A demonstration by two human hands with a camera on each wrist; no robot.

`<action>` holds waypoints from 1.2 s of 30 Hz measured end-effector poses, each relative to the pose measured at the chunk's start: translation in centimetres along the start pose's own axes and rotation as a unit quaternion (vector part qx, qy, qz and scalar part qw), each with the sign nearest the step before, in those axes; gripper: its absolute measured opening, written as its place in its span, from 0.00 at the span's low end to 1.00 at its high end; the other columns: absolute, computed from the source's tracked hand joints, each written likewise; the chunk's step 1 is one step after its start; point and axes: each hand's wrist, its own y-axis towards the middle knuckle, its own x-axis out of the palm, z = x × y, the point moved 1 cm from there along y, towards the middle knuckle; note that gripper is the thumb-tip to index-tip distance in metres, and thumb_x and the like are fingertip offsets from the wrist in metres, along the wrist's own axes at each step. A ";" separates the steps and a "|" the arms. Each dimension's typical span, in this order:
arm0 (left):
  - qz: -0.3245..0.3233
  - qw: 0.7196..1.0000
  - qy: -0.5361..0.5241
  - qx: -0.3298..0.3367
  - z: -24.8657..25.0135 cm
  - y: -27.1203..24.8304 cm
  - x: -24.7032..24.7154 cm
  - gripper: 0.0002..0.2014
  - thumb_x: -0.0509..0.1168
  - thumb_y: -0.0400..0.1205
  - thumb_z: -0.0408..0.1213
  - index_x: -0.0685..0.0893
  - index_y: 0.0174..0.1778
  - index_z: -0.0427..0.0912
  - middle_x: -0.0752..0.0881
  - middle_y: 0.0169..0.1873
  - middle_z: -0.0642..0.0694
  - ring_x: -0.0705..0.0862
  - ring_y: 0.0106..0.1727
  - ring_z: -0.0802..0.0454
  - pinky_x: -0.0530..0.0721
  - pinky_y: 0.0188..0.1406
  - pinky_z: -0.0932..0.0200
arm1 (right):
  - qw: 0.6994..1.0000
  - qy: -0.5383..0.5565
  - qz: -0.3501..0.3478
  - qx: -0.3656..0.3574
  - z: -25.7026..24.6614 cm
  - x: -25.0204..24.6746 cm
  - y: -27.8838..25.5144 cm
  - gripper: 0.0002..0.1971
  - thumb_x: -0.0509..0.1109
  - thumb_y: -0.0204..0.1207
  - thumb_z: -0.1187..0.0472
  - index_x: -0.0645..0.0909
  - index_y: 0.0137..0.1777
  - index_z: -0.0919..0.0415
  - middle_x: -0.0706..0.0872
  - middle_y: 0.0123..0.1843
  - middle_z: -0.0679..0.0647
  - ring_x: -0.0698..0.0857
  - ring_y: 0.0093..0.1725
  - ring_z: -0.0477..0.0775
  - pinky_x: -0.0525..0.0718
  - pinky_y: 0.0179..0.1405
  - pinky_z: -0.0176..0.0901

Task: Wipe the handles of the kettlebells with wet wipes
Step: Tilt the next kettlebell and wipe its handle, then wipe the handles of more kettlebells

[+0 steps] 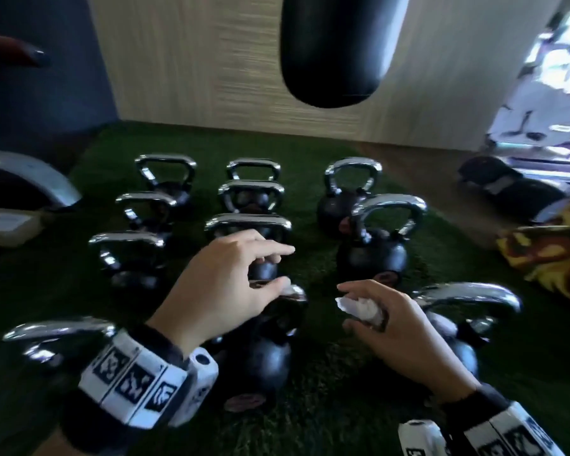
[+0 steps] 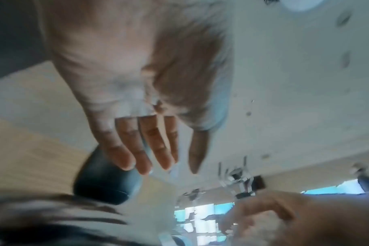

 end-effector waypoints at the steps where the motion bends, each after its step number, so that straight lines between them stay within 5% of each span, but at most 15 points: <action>1: 0.017 0.998 -0.054 -0.007 1.5 0.6 1.9 0.20 0.79 0.76 0.49 0.89 0.64 0.63 0.88 0.47 0.63 0.87 0.49 0.62 0.86 0.49 0.64 | 0.999 0.022 0.002 0.027 0.4 -1.8 -1.1 0.24 0.83 0.67 0.62 0.87 0.61 0.38 0.92 0.55 0.38 0.88 0.56 0.37 0.81 0.57 0.28; 5: -0.038 0.979 -0.176 -0.094 5.0 3.1 11.3 0.26 0.80 0.74 0.45 0.84 0.68 0.60 0.89 0.45 0.62 0.88 0.46 0.66 0.88 0.53 0.62 | 0.988 0.090 0.058 0.114 2.3 -8.7 -4.2 0.15 0.80 0.73 0.67 0.91 0.56 0.49 0.93 0.57 0.46 0.92 0.58 0.48 0.89 0.60 0.51; 7: -0.105 0.958 -0.213 -0.158 5.4 4.0 16.4 0.32 0.81 0.73 0.47 0.80 0.74 0.56 0.89 0.51 0.60 0.88 0.51 0.64 0.86 0.58 0.60 | 0.982 0.098 0.075 0.145 3.4 -11.7 -4.8 0.12 0.81 0.74 0.70 0.93 0.53 0.55 0.94 0.55 0.50 0.93 0.55 0.51 0.89 0.56 0.54; 9: -0.169 0.933 -0.234 -0.217 5.8 4.4 21.3 0.43 0.84 0.70 0.50 0.74 0.80 0.52 0.86 0.60 0.58 0.87 0.62 0.57 0.83 0.67 0.56 | 0.984 0.047 0.067 0.159 4.8 -14.3 -4.7 0.12 0.83 0.72 0.65 0.93 0.52 0.49 0.94 0.52 0.50 0.93 0.51 0.52 0.90 0.54 0.58; 11: -0.210 0.923 -0.223 -0.233 7.0 4.2 25.4 0.49 0.86 0.63 0.56 0.73 0.80 0.52 0.84 0.66 0.55 0.83 0.69 0.52 0.79 0.72 0.55 | 0.986 -0.058 0.047 0.148 6.2 -16.9 -4.2 0.14 0.83 0.71 0.61 0.93 0.52 0.42 0.90 0.53 0.46 0.90 0.52 0.45 0.90 0.56 0.50; 14: -0.207 0.932 -0.183 -0.234 9.1 3.6 29.3 0.37 0.86 0.61 0.61 0.82 0.65 0.60 0.84 0.59 0.58 0.85 0.65 0.53 0.79 0.65 0.61 | 0.985 -0.135 0.009 0.109 7.7 -20.1 -2.5 0.17 0.82 0.72 0.62 0.92 0.55 0.39 0.85 0.52 0.42 0.86 0.52 0.38 0.85 0.52 0.35; 17: -0.171 0.921 -0.199 -0.289 10.3 3.3 29.9 0.32 0.86 0.57 0.64 0.84 0.54 0.60 0.88 0.53 0.59 0.87 0.57 0.55 0.82 0.59 0.62 | 0.989 -0.094 -0.029 0.113 8.6 -21.9 -0.4 0.14 0.81 0.76 0.60 0.92 0.57 0.40 0.88 0.48 0.38 0.86 0.46 0.33 0.81 0.43 0.26; 20: -0.172 0.909 -0.198 -0.324 10.4 3.2 29.5 0.32 0.86 0.54 0.67 0.88 0.50 0.56 0.91 0.48 0.58 0.89 0.51 0.62 0.84 0.55 0.64 | 0.991 -0.035 -0.028 0.123 9.1 -22.3 0.7 0.12 0.79 0.77 0.60 0.91 0.57 0.43 0.92 0.49 0.39 0.88 0.48 0.34 0.83 0.46 0.29; 24: -0.188 0.907 -0.152 -0.346 10.3 3.8 29.2 0.42 0.81 0.45 0.78 0.90 0.50 0.58 0.91 0.51 0.58 0.88 0.55 0.62 0.86 0.63 0.60 | 0.992 -0.007 0.036 0.122 9.3 -21.2 0.4 0.06 0.79 0.75 0.57 0.93 0.50 0.46 0.91 0.45 0.41 0.86 0.47 0.35 0.78 0.41 0.22; 29: -0.192 0.901 -0.138 -0.364 10.9 4.1 28.6 0.27 0.89 0.55 0.61 0.83 0.42 0.60 0.86 0.46 0.64 0.86 0.52 0.61 0.81 0.62 0.65 | 0.980 0.011 0.125 0.153 10.1 -19.8 -0.1 0.08 0.82 0.74 0.58 0.94 0.52 0.47 0.88 0.47 0.42 0.85 0.46 0.36 0.75 0.44 0.19; 33: -0.191 0.900 -0.126 -0.371 10.7 4.1 28.7 0.36 0.86 0.48 0.70 0.90 0.47 0.56 0.91 0.50 0.59 0.89 0.55 0.60 0.85 0.66 0.59 | 0.984 0.012 0.134 0.115 9.2 -19.2 -0.5 0.06 0.83 0.73 0.59 0.94 0.48 0.49 0.93 0.44 0.43 0.89 0.46 0.39 0.84 0.49 0.32; 36: -0.196 0.901 -0.136 -0.363 11.2 4.2 28.2 0.28 0.89 0.54 0.62 0.87 0.44 0.58 0.89 0.47 0.63 0.89 0.54 0.60 0.83 0.62 0.64 | 0.979 0.018 0.170 0.111 9.0 -18.8 -0.9 0.06 0.82 0.73 0.61 0.94 0.48 0.50 0.91 0.43 0.43 0.87 0.44 0.38 0.80 0.45 0.26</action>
